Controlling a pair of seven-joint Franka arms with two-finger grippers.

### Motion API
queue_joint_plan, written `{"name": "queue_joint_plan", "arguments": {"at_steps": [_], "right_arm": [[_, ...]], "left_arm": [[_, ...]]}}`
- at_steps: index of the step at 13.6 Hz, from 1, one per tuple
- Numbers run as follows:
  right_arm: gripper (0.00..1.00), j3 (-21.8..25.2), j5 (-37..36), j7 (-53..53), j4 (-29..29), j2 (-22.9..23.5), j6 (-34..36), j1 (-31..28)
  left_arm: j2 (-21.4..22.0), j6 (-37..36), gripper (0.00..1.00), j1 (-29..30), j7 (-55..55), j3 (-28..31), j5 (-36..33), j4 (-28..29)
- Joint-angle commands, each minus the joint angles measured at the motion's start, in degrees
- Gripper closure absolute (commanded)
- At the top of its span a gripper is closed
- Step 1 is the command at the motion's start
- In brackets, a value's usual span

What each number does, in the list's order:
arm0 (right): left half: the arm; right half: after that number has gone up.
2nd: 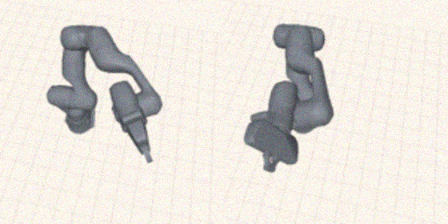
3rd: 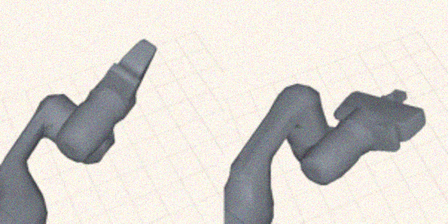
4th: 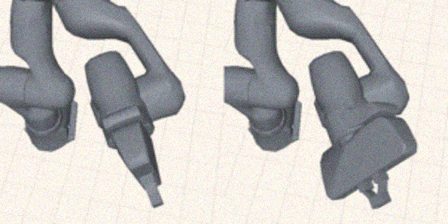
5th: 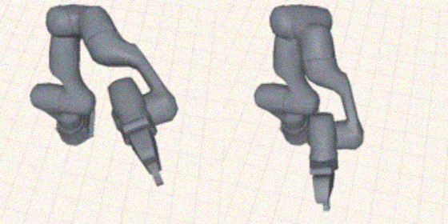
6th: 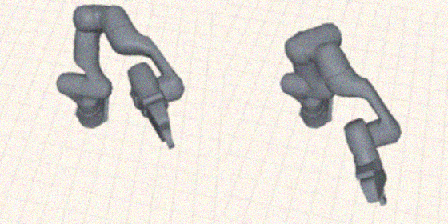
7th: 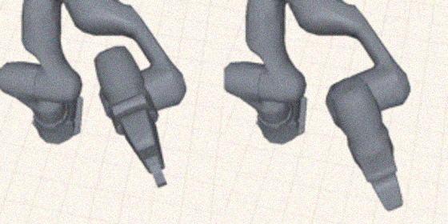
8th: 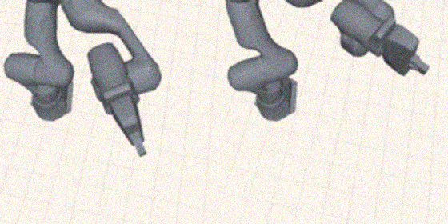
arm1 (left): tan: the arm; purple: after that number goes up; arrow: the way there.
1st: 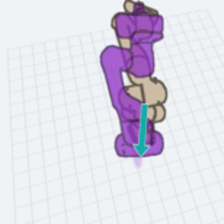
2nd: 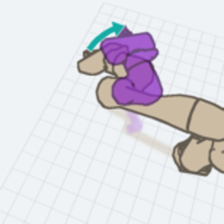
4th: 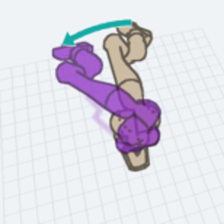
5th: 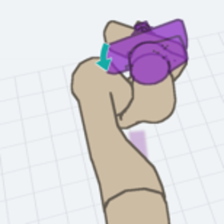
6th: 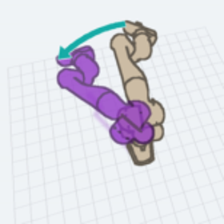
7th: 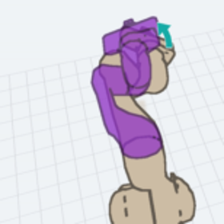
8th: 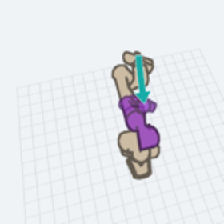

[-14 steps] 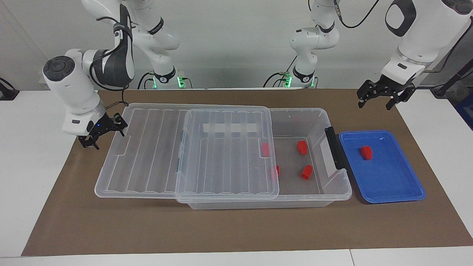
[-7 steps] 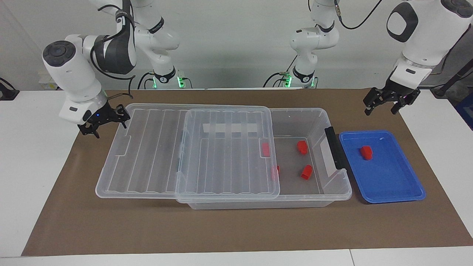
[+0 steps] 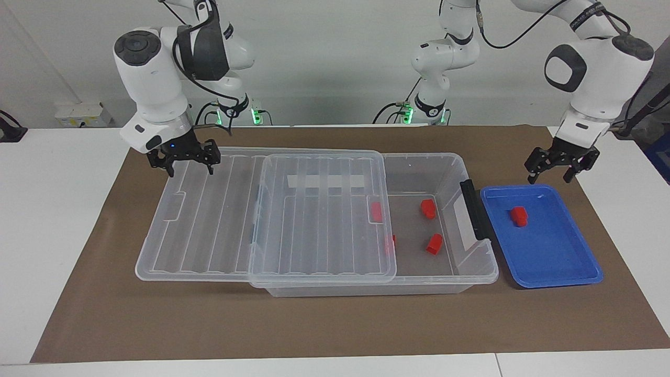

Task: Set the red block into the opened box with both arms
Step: 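Withdraw the right gripper while the left gripper reaches the red block, then grasp the red block in the blue tray with the left gripper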

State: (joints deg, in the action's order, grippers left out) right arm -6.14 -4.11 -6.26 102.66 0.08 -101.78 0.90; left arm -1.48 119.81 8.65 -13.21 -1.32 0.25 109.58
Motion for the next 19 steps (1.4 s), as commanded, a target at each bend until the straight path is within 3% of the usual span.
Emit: {"name": "queue_joint_plan", "arguments": {"at_steps": [1, 7, 11, 13, 19], "right_arm": [[0.01, 0.0, 1.8, -7.6, 0.4, -2.4, -0.2, 1.2], [0.00, 0.6, 4.2, -9.7, -10.0, -1.7, 6.5, -0.5], [0.00, 0.7, 3.8, -9.6, -13.2, -1.7, 10.3, -3.1], [0.00, 0.7, 3.7, -9.2, -13.3, -1.8, 11.6, -3.4], [0.00, 0.7, 3.6, -9.0, -9.2, -3.9, 11.6, -4.2]], "left_arm": [[-4.2, 3.1, 0.00, 0.4, -1.2, -0.3, -0.8, 0.6], [-11.0, 12.6, 0.00, 1.5, -4.3, -0.3, -4.8, 2.9], [-11.0, 17.5, 0.00, 3.6, -5.5, -0.4, -4.9, 9.3], [-10.9, 21.0, 0.00, 4.4, -5.4, -0.4, -4.9, 12.0], [-11.1, 21.1, 0.00, 4.1, -1.1, -0.4, -4.9, 12.6]]}}
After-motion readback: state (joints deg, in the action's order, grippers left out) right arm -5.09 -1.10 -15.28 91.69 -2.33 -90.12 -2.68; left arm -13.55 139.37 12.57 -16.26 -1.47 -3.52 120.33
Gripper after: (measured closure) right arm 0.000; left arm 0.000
